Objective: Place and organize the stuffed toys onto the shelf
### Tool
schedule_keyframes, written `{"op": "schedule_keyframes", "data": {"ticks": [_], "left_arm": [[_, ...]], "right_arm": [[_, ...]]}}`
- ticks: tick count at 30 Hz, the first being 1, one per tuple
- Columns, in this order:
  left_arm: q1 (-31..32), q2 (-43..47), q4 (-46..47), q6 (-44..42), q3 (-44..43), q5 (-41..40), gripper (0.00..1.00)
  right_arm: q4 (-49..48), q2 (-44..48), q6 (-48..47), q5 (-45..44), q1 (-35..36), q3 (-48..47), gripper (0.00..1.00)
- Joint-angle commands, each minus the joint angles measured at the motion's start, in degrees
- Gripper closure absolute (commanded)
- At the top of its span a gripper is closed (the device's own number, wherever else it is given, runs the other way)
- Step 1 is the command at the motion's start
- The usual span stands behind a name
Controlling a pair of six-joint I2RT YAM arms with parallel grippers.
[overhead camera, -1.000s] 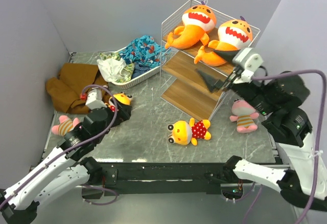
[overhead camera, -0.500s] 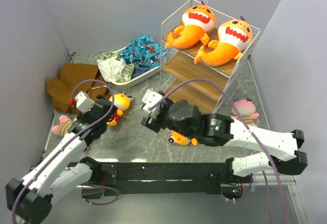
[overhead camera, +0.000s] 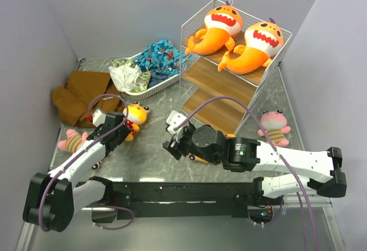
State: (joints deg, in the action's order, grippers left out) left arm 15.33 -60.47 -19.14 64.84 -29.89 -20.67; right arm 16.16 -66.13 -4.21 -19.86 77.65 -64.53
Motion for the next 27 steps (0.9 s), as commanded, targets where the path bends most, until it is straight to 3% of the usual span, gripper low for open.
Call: {"op": "schedule_keyframes", "data": {"ticks": [1,3,12,14,18,19,21,22,24,25,27], "left_arm": [[-0.48,-2.19,7.79,-1.03,2.73,6.25,0.93],[-0.48,-2.99,7.45,-2.26,2.47,8.35,0.99],[5.14,7.46,-0.8,-1.91,3.17,10.73,0.99],[7.77,9.13,-1.87,-0.51,3.34,11.26,0.94],[11.82,9.67,-3.1,1.17,3.52,12.93,0.72],[12.09,9.93,-2.93,1.25,3.44,13.37,0.56],[12.09,10.19,-3.1,0.73,2.48,14.07,0.38],[12.09,10.37,-4.58,0.47,1.77,13.9,0.24],[12.0,10.46,-7.13,-1.02,-1.72,11.02,0.15],[11.91,10.46,-8.54,-1.64,-3.23,9.69,0.06],[10.69,10.46,-13.54,-3.22,-8.22,5.75,0.01]], "right_arm": [[-4.56,2.67,1.4,-0.62,0.58,2.04,0.3],[-5.0,3.02,1.74,-1.76,0.49,2.57,0.31],[-2.63,3.46,3.77,-7.82,0.58,2.39,0.31],[-2.63,3.9,4.12,-9.67,0.58,2.92,0.31],[0.53,1.71,8.77,-11.69,0.58,0.56,0.31],[1.49,0.05,10.0,-12.3,0.49,-1.37,0.31],[4.39,-1.54,14.04,-12.57,0.58,-3.31,0.31],[5.27,-3.46,15.36,-12.66,0.58,-5.15,0.31],[7.12,-5.23,19.22,-12.84,0.58,-6.65,0.31],[7.39,-7.24,20.37,-12.75,0.58,-7.62,0.31],[7.13,-9.27,22.83,-12.05,0.49,-8.33,0.32]]}}
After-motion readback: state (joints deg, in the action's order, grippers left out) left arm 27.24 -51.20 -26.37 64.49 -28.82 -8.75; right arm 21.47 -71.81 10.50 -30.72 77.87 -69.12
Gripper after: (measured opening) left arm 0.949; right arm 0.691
